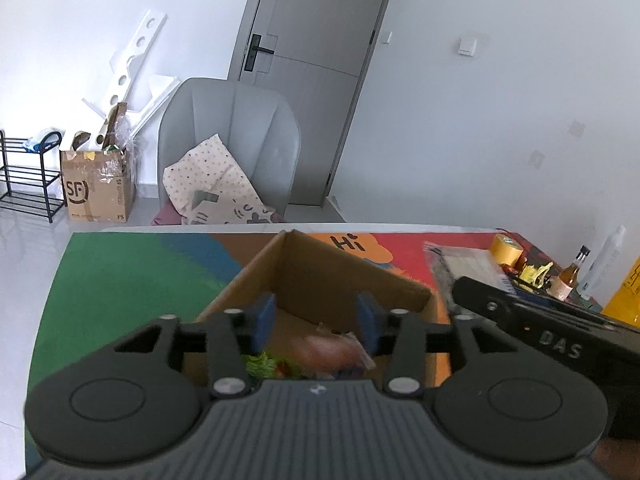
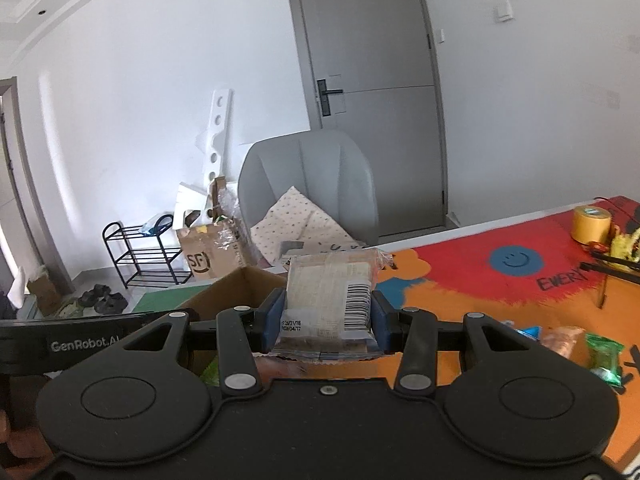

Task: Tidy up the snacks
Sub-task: 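Open the left gripper over the box while the right opens to drop the wafer pack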

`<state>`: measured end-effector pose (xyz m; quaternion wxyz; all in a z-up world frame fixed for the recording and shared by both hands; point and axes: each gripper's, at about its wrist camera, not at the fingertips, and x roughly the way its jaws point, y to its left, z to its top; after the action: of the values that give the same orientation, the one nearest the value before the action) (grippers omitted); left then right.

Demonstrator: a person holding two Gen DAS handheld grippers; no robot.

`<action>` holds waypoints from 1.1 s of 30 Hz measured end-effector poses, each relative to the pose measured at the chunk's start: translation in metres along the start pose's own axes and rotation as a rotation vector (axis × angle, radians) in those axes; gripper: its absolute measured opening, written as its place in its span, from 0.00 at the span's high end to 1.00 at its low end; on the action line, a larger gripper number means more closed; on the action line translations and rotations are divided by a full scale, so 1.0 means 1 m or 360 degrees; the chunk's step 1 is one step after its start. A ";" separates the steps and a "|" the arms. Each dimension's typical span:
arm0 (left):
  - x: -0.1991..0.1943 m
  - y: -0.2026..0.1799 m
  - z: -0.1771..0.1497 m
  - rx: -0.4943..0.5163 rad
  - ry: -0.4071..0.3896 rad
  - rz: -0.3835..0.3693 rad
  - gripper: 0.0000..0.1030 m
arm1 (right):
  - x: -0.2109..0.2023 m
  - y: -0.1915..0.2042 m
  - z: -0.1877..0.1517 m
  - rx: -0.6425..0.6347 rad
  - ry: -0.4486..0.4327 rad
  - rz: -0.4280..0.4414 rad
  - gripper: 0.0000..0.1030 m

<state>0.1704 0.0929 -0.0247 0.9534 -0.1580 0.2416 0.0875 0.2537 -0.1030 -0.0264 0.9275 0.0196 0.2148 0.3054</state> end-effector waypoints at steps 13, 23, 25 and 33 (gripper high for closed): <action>-0.005 0.024 0.006 -0.0078 -0.0032 0.0062 0.28 | 0.020 0.020 0.017 0.0010 0.0012 0.0179 0.58; -0.004 0.026 0.003 -0.0072 -0.0007 0.0086 0.18 | 0.018 0.007 0.014 0.0113 0.0024 0.0197 0.22; -0.006 0.023 0.003 -0.0059 -0.0016 0.0080 0.15 | 0.013 0.000 0.011 0.0136 0.0028 0.0160 0.17; -0.012 0.002 -0.001 -0.0002 -0.0054 0.0060 0.11 | -0.009 -0.030 -0.003 0.0198 0.0057 0.0040 0.05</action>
<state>0.1589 0.0937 -0.0199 0.9555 -0.1524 0.2282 0.1082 0.2628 -0.1328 -0.0303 0.9165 0.0745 0.2497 0.3035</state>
